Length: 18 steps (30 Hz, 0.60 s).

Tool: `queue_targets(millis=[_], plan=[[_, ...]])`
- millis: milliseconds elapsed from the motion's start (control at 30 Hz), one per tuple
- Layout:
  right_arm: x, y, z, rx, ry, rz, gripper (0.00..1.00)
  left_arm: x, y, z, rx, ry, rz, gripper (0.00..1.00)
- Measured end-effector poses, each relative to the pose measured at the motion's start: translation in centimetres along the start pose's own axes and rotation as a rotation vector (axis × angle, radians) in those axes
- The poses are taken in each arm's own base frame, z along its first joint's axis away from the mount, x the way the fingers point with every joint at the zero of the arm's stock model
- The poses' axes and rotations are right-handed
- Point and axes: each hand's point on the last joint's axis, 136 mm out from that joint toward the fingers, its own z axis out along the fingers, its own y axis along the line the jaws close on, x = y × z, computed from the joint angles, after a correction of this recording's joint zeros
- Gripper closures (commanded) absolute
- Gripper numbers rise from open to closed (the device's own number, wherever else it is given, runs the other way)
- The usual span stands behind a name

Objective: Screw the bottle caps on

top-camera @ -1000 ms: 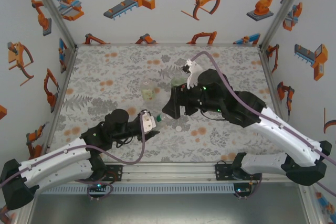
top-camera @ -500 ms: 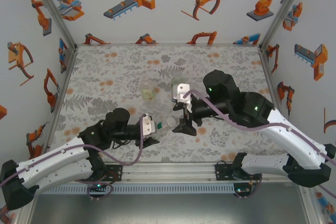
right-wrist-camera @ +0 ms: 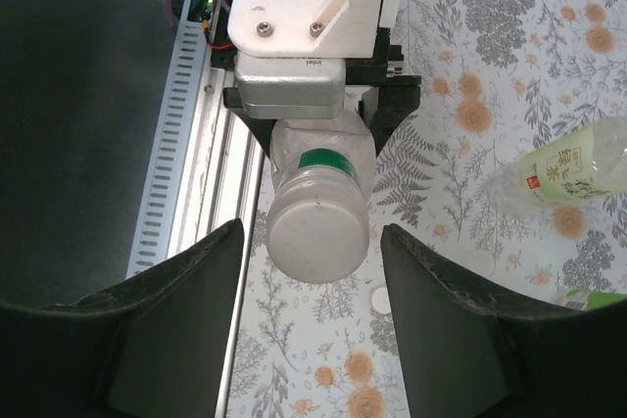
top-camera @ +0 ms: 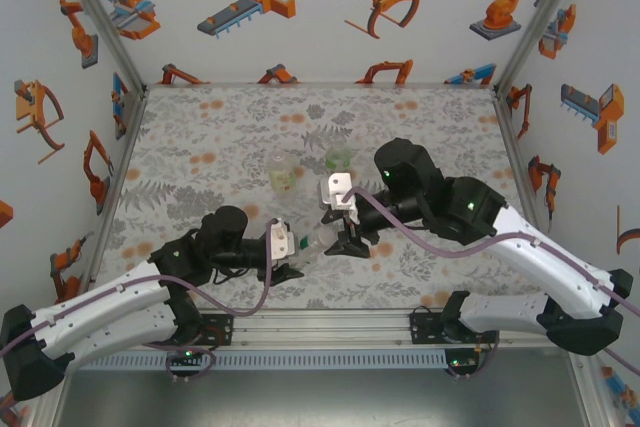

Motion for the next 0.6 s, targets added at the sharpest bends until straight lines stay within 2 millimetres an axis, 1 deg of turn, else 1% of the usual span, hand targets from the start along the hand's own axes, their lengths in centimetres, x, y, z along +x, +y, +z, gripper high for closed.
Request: queue_targets(millis=[200, 267, 367, 500, 600], plan=[[0.29, -0.09, 0.31, -0.003, 0.006, 0.001, 0.47, -0.04, -0.13, 0.0, 0.007, -0.002, -0.003, 1.0], [0.43, -0.1, 0.41, -0.004, 0.009, 0.003, 0.5, -0.05, -0.15, 0.0, 0.008, -0.003, -0.003, 1.0], [0.48, -0.1, 0.46, -0.006, 0.011, 0.003, 0.57, -0.06, -0.17, 0.0, 0.01, -0.003, -0.004, 1.0], [0.47, -0.1, 0.46, -0.006, 0.01, 0.001, 0.71, -0.05, -0.2, 0.0, 0.011, -0.003, -0.005, 1.0], [0.5, -0.09, 0.46, -0.006, 0.011, 0.002, 0.8, -0.02, -0.23, 0.0, 0.013, -0.002, -0.006, 1.0]])
